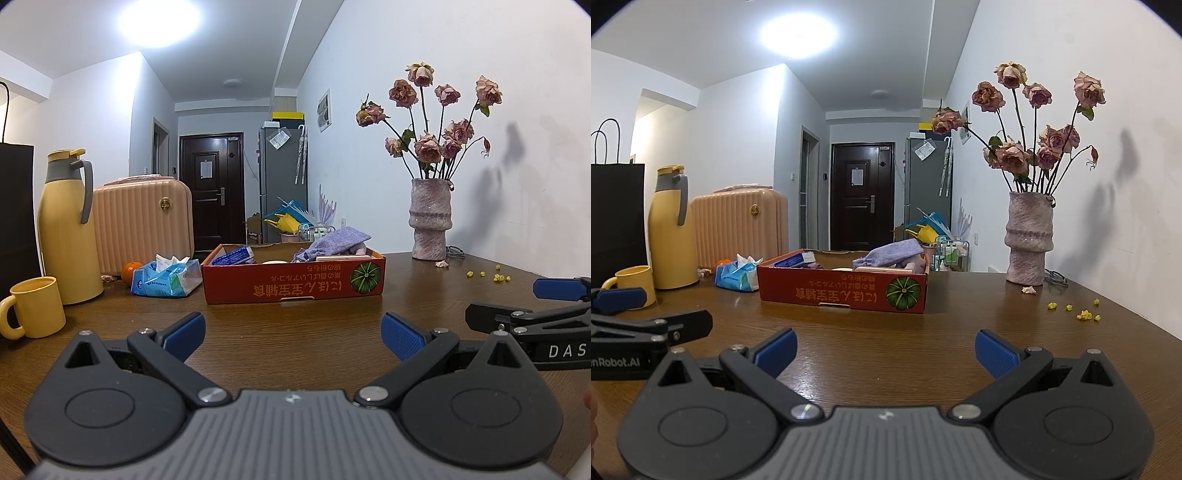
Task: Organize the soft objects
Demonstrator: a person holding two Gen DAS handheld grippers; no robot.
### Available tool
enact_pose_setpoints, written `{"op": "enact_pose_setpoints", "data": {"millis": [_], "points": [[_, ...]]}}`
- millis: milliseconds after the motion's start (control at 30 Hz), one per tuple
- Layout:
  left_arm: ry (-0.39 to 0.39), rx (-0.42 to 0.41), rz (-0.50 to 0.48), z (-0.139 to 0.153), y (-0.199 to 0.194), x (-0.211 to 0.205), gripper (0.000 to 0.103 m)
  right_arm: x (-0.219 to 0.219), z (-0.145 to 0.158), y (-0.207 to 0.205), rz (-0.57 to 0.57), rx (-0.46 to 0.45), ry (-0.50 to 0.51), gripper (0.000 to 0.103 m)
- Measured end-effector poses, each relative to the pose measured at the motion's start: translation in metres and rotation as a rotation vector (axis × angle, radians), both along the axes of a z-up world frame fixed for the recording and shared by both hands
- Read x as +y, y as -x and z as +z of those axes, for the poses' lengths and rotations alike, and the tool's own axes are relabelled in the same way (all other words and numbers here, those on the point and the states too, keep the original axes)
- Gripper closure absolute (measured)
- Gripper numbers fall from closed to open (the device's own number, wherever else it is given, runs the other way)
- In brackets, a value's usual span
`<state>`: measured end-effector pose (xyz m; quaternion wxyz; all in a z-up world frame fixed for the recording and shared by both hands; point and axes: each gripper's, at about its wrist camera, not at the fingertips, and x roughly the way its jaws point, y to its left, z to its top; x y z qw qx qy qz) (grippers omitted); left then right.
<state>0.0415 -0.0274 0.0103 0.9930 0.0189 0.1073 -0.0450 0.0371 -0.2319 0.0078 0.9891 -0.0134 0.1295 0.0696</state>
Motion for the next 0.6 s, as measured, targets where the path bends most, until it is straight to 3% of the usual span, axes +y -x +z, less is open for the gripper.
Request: {"op": "enact_pose_setpoints", "data": {"millis": [600], "points": [[0.010,0.002,-0.010,0.0024,0.0012,0.0033,0.000,0.0039,-0.0026,0.0002,0.002,0.008,0.005,0.000]]}}
